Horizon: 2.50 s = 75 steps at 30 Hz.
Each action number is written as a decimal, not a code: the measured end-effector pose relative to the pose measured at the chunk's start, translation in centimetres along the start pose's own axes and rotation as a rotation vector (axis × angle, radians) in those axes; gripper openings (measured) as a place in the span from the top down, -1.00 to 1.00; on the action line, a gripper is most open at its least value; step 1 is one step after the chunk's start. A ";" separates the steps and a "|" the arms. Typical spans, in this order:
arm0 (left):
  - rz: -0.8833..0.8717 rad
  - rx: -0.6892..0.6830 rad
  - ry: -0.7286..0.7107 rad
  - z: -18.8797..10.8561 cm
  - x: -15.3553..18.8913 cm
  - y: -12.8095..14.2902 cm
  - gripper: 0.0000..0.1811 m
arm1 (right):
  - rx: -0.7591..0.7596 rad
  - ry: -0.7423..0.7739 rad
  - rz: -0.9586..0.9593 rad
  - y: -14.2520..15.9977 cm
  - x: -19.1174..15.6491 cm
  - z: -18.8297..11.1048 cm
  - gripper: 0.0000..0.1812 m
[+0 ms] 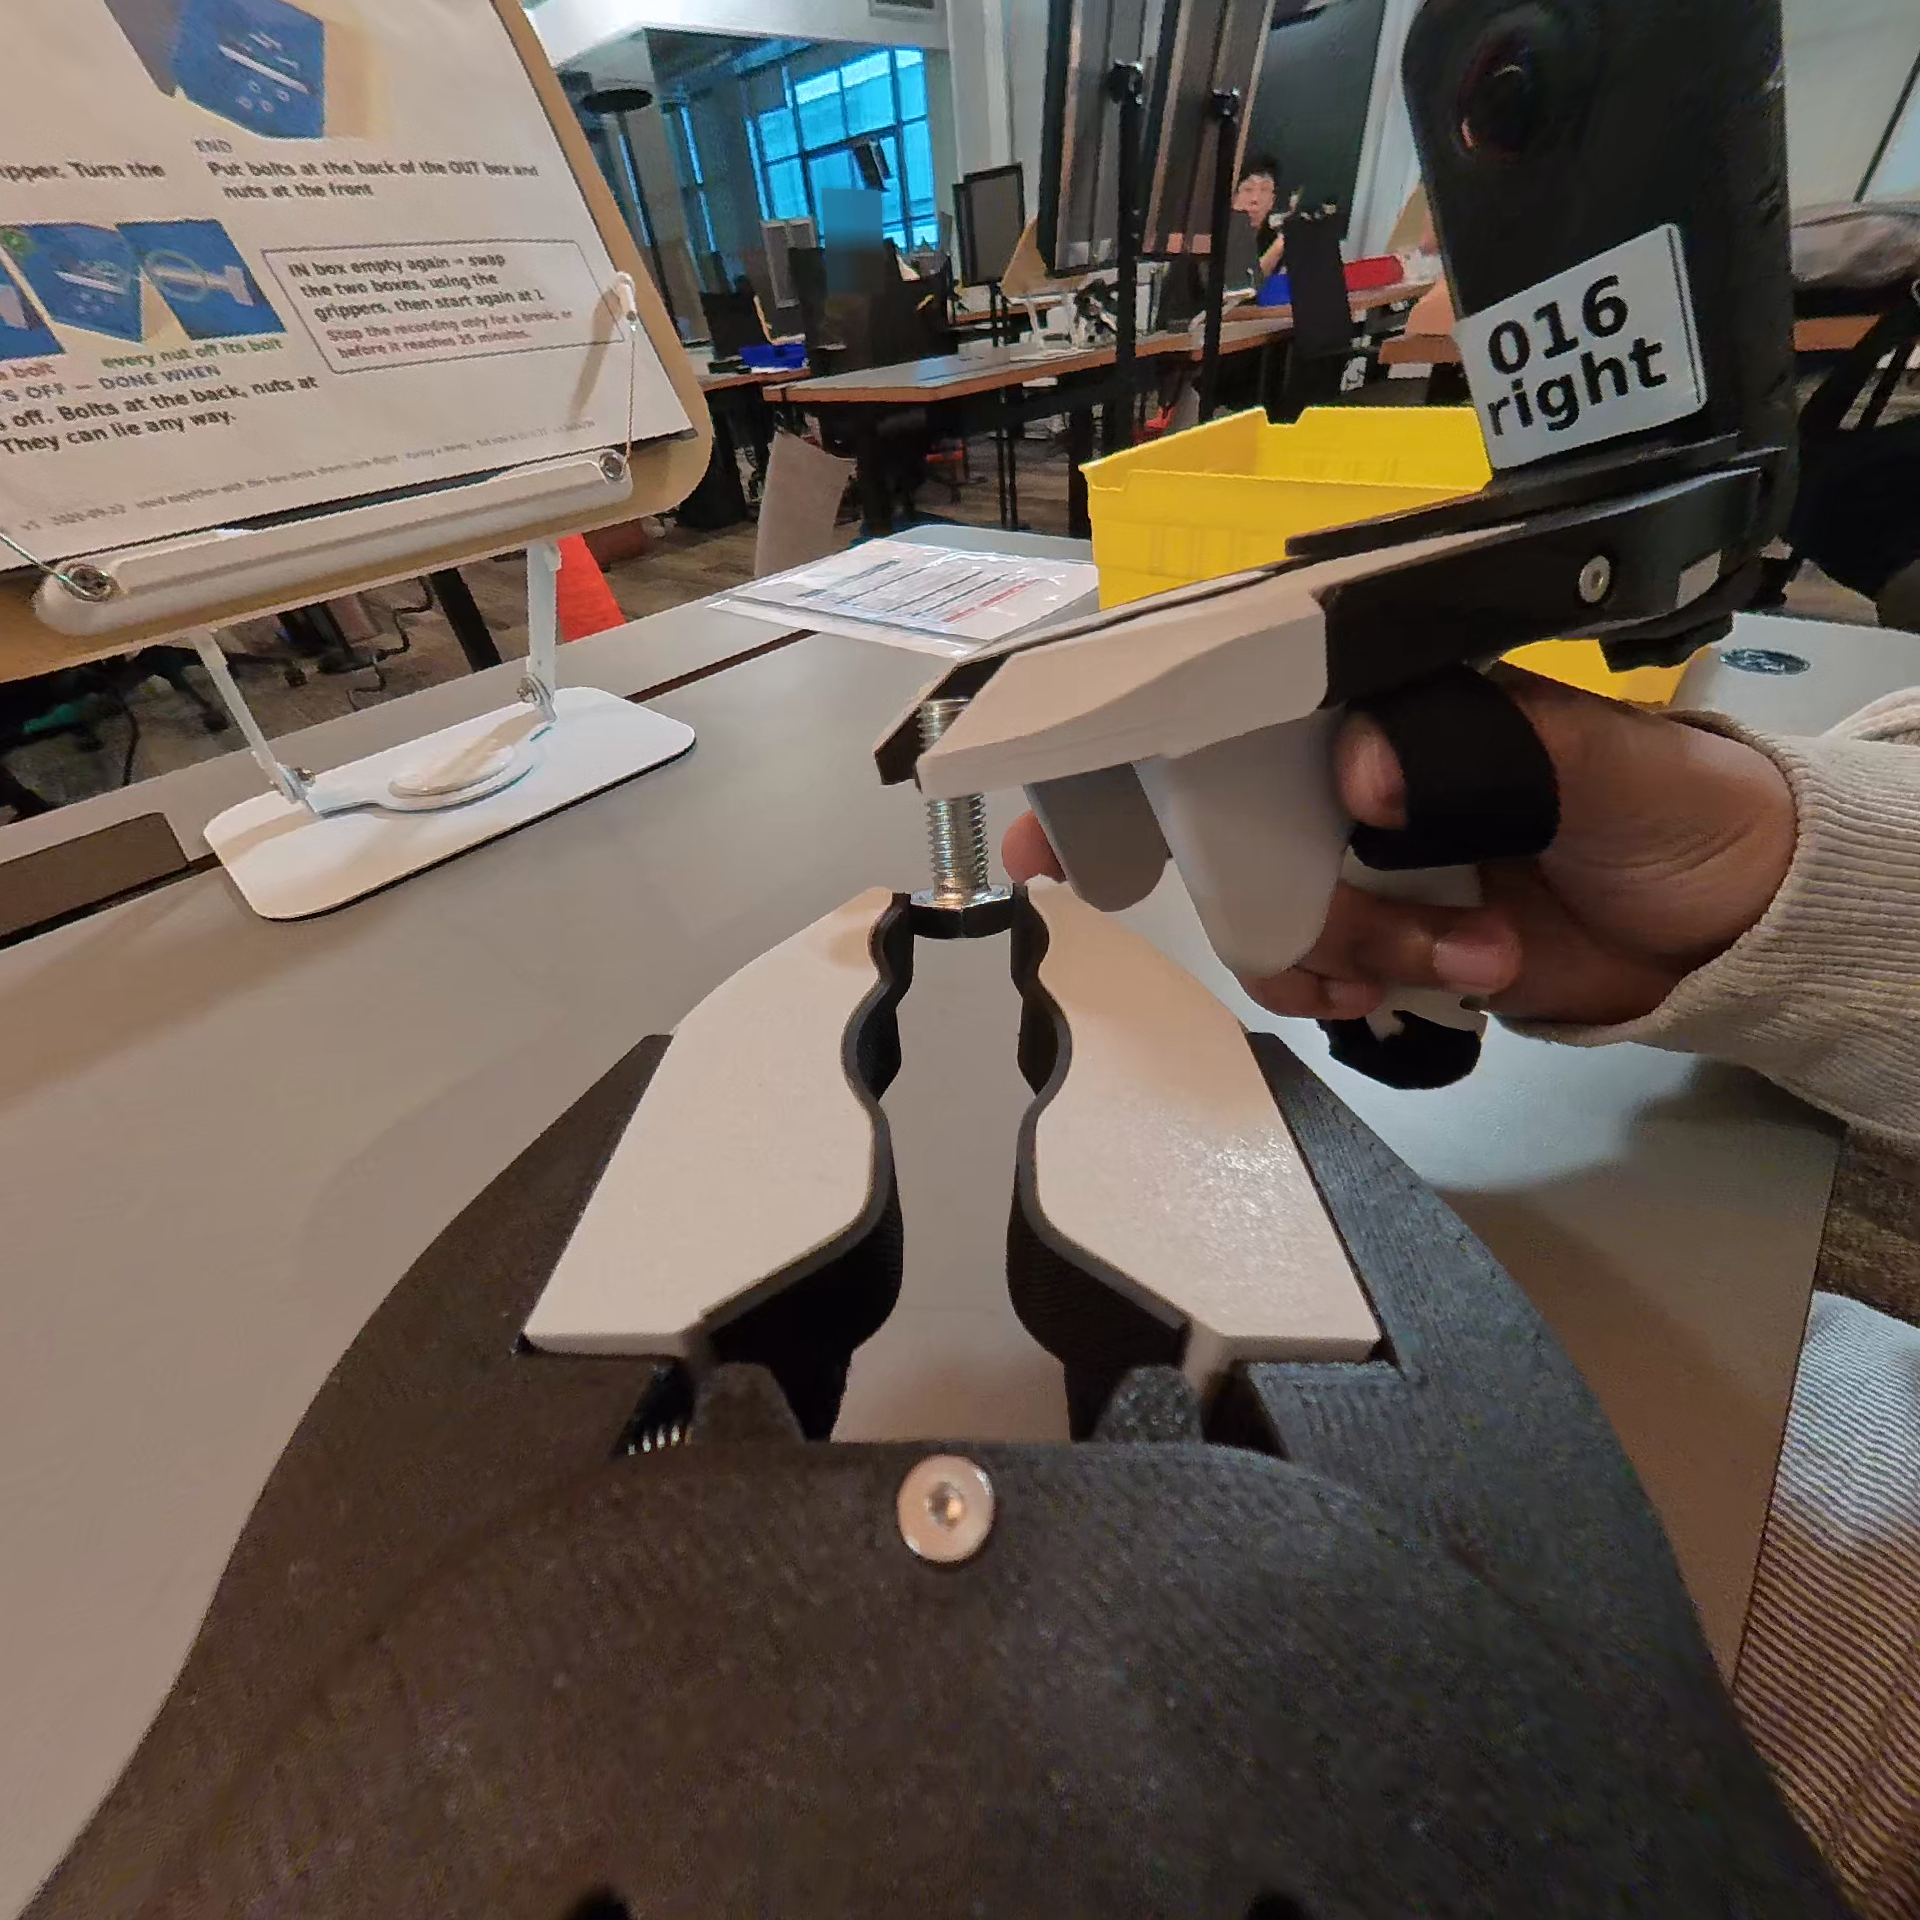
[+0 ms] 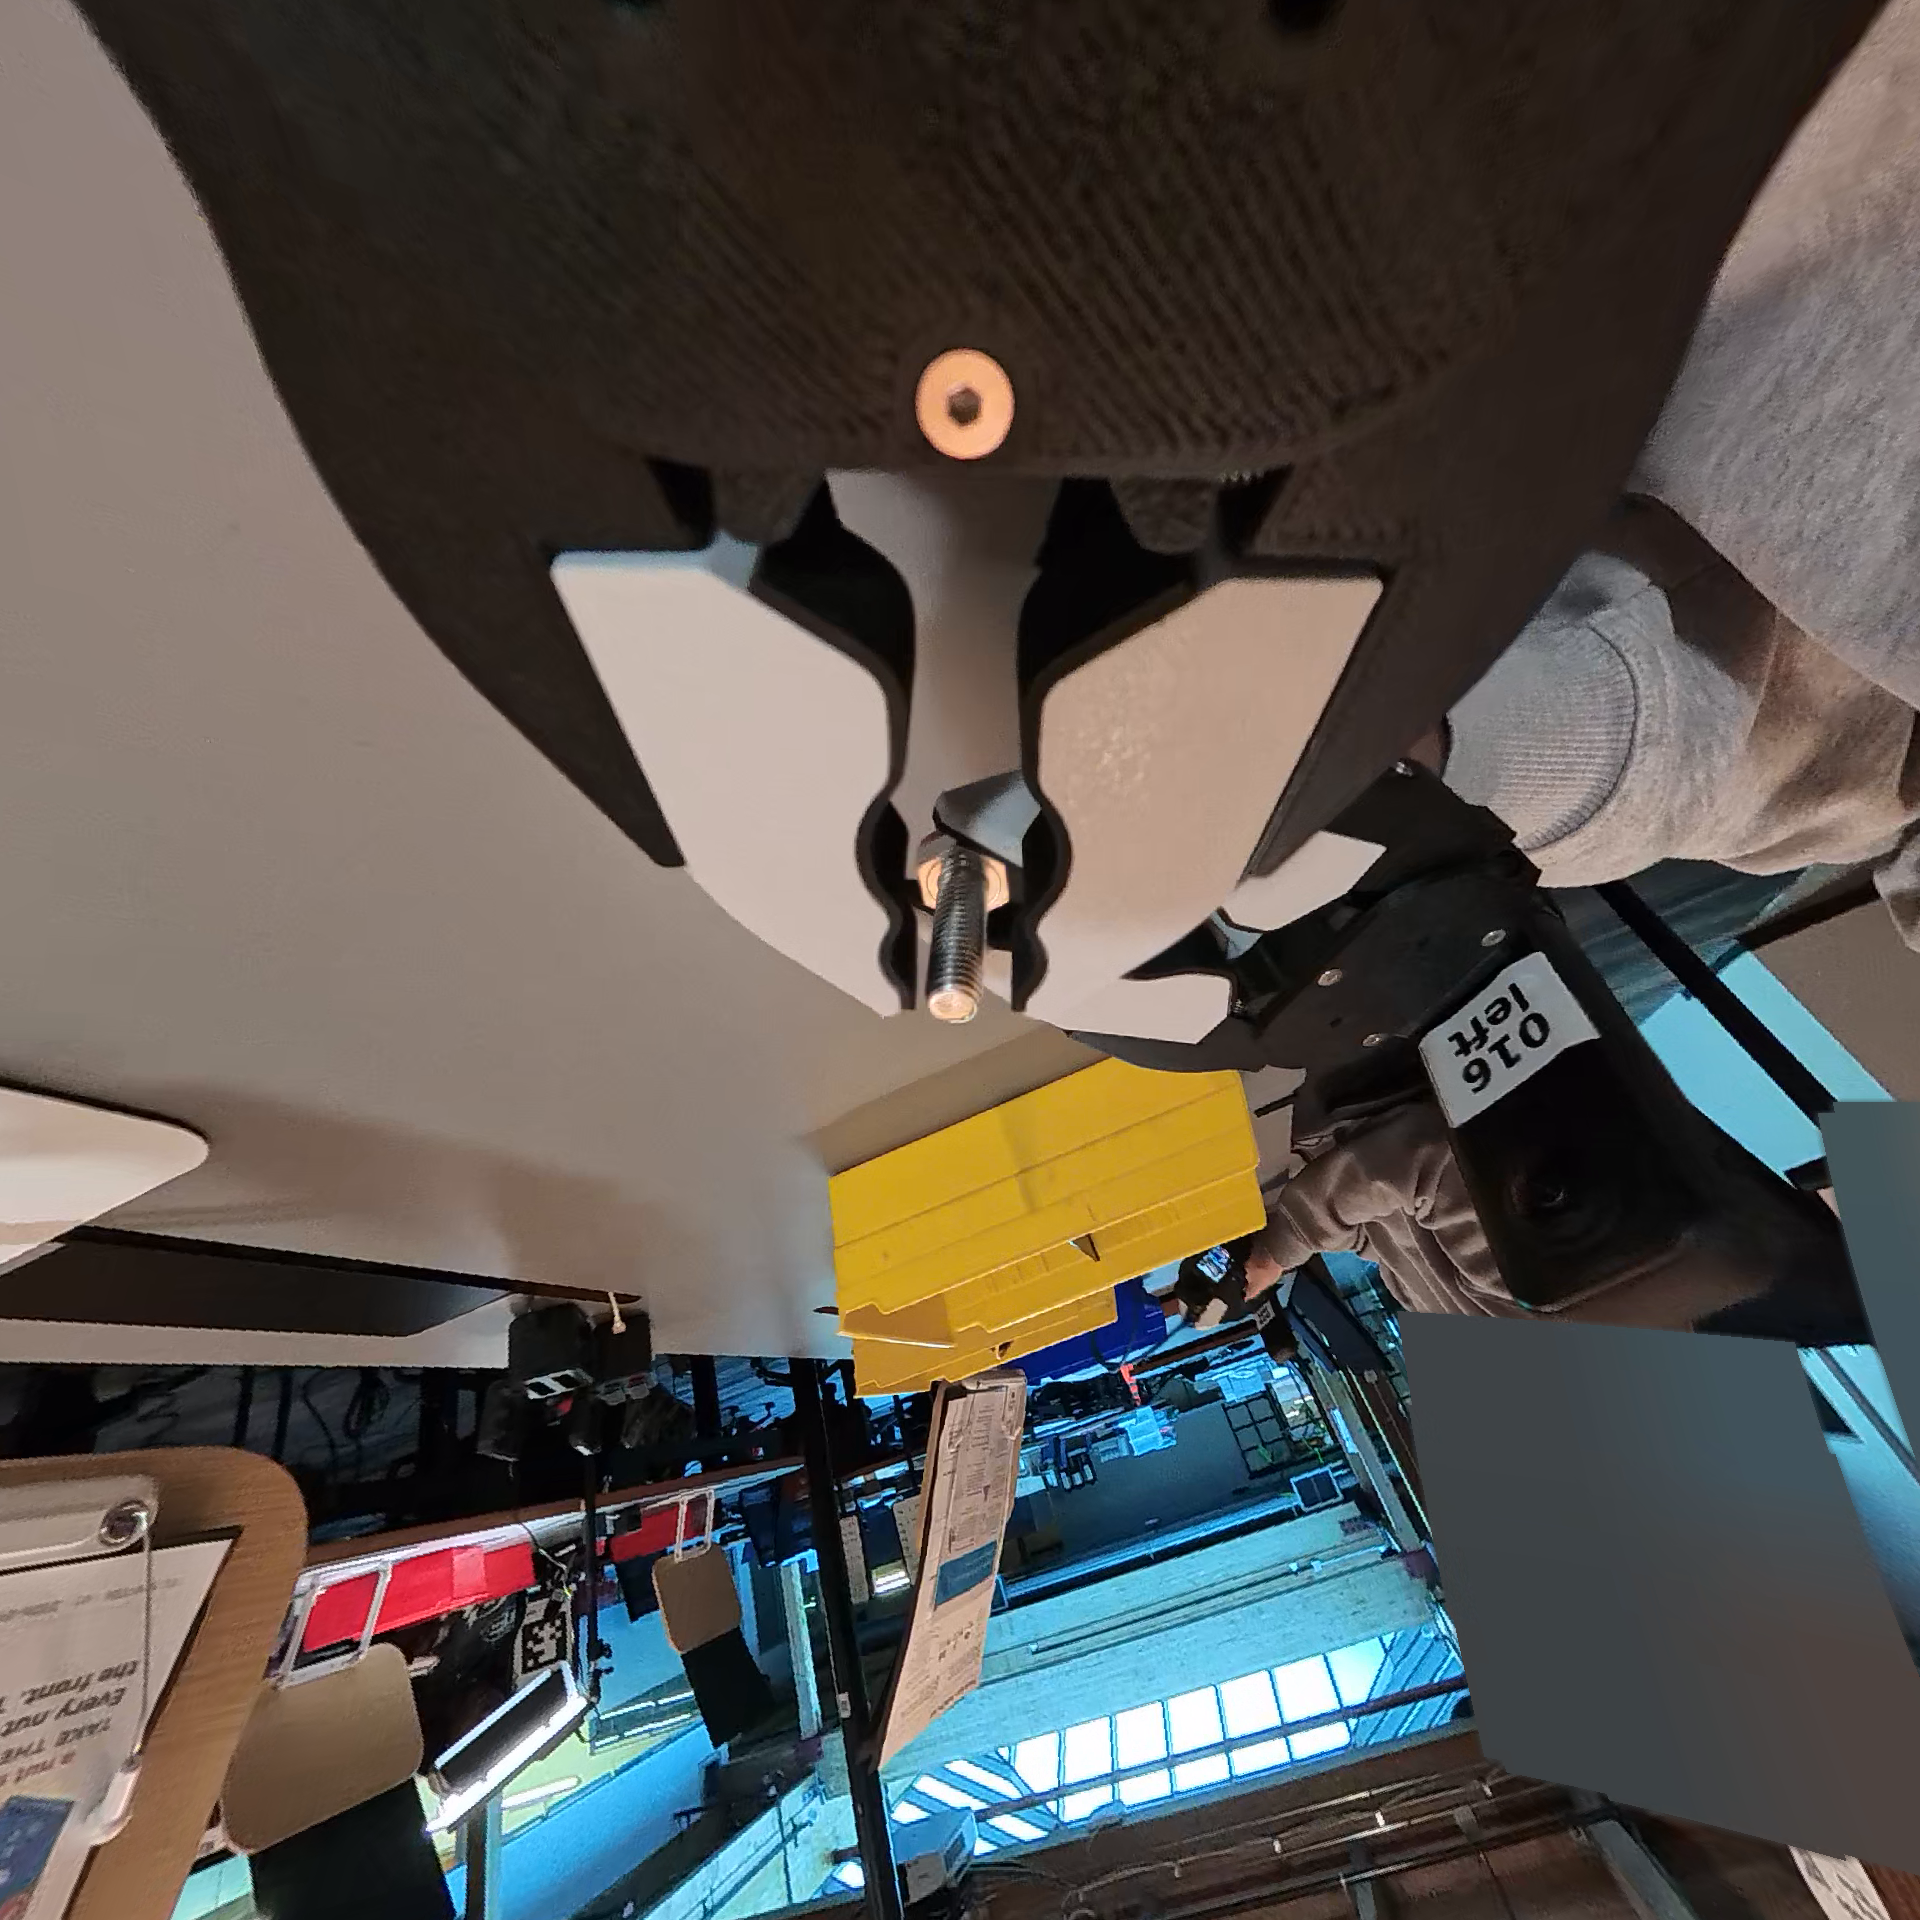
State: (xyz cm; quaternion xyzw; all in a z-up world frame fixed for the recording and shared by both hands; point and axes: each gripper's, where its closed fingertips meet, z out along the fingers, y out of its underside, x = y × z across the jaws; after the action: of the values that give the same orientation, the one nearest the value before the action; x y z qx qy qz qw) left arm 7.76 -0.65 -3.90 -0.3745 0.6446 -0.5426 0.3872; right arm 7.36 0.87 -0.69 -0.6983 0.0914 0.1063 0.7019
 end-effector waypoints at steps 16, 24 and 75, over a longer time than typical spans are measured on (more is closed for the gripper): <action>-0.102 0.059 0.038 -0.1 0.2 -0.7 0.76 | 0.005 -0.031 -0.042 -0.7 -0.3 -0.6 0.89; -0.134 0.085 0.053 -0.2 0.3 -1.0 0.76 | 0.017 -0.049 -0.032 -1.0 -0.4 -0.8 0.87; -0.257 0.137 -0.516 -27.0 -9.3 0.4 0.77 | -1.321 -1.065 -1.370 16.0 -13.5 41.7 0.77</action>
State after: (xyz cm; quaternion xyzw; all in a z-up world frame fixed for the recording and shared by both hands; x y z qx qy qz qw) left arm -12.80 18.85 -0.47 -0.5518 0.4341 -0.5162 0.4906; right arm -10.83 42.31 -11.98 -0.7047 -0.7078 0.0096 0.0481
